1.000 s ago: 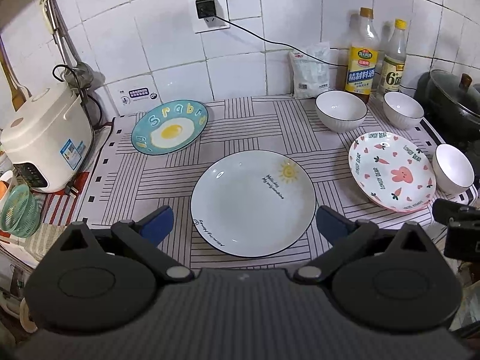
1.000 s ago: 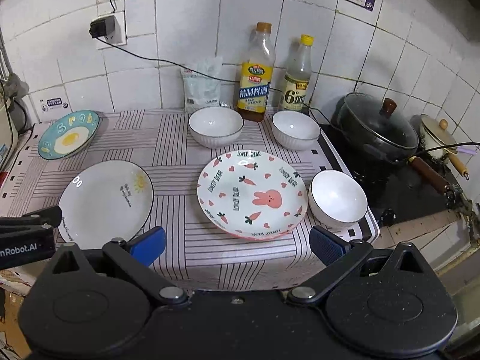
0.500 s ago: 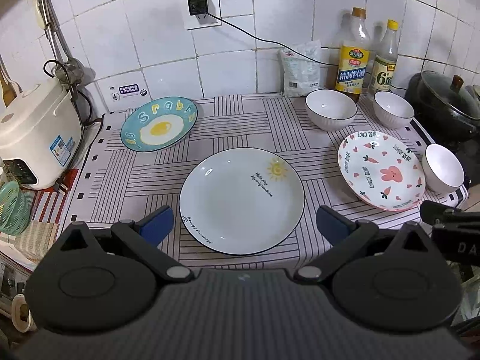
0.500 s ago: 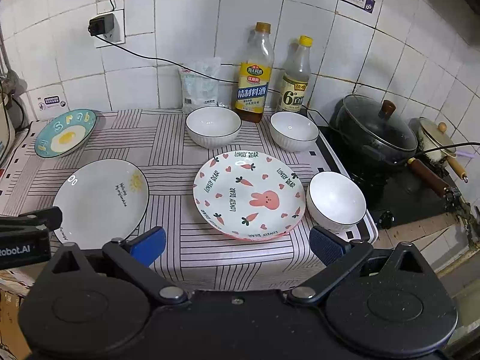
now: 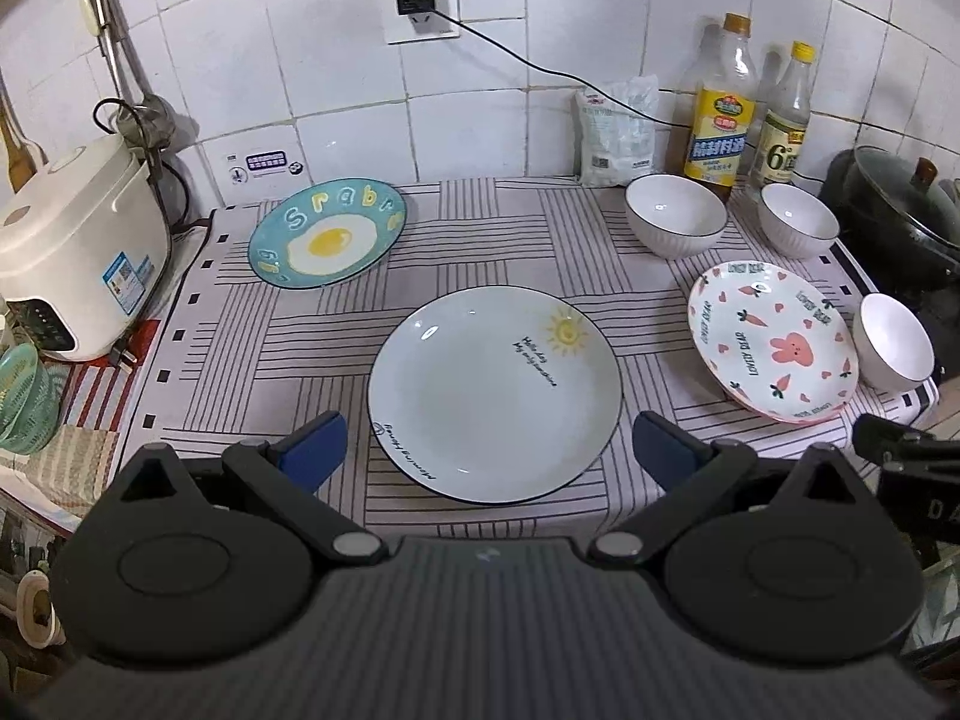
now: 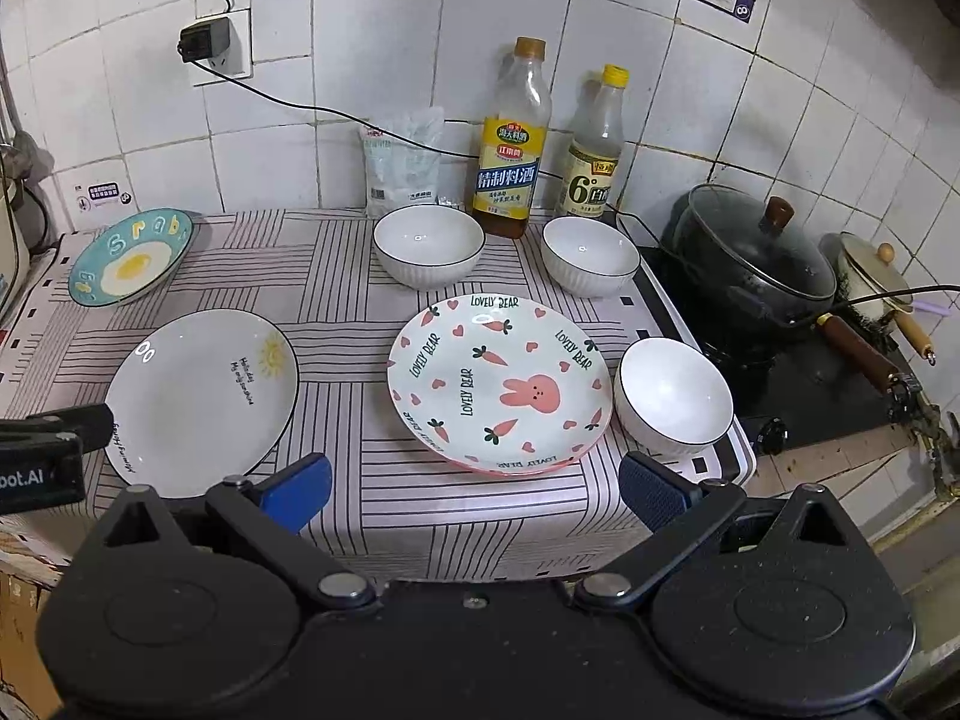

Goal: Organize plates and bowls

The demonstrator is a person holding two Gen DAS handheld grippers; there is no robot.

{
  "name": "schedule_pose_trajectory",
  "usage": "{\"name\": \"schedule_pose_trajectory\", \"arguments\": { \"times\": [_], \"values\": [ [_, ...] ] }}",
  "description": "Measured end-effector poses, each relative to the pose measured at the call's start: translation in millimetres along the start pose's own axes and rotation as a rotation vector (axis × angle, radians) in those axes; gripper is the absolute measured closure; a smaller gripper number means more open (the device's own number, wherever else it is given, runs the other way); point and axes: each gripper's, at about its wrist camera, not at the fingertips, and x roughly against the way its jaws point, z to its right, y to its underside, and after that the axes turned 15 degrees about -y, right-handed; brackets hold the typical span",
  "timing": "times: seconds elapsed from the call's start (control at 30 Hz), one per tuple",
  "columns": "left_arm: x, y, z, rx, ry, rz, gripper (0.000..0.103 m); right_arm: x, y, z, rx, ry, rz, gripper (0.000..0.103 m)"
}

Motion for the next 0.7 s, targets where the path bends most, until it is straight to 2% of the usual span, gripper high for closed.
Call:
{"name": "schedule_pose_trajectory", "arguments": {
  "times": [0.53,0.7],
  "values": [
    [-12,-4,-6,-0.028,-0.001,-0.006,0.0,-9,2,-1,0.012,0.011,-0.029,0.0],
    [-28,-12,-20,-0.039,-0.047,0.027,0.0,-7,4,2,0.0,-0.035,0.007,0.0]
  ]
}}
